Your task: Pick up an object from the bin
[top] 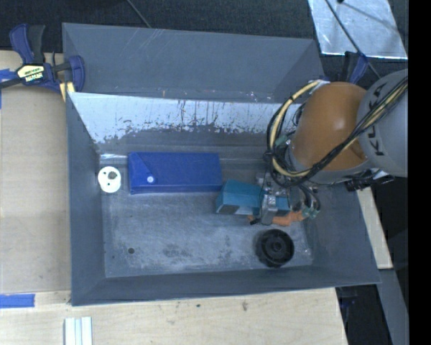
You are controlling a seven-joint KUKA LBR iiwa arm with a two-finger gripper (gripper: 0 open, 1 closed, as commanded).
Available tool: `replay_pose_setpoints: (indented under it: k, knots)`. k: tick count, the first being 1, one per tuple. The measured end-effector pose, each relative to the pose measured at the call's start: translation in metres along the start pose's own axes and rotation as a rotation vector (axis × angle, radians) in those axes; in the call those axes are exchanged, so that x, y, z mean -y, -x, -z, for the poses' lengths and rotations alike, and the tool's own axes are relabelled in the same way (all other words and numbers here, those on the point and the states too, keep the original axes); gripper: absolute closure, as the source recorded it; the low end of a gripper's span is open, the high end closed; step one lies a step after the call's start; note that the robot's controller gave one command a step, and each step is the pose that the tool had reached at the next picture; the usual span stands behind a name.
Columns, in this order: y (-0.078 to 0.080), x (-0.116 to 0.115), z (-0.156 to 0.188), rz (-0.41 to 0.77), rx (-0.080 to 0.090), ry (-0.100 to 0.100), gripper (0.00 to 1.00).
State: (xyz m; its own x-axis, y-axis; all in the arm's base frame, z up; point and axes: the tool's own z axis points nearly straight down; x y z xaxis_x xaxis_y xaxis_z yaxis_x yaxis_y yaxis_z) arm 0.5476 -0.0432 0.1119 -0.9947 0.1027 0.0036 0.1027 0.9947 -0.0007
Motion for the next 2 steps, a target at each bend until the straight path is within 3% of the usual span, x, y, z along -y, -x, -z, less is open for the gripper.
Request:
replay_pose_setpoints:
  k: [2]
  knots:
    - [0.0011,0.0001,0.0203,0.0,0.005,0.0,1.0]
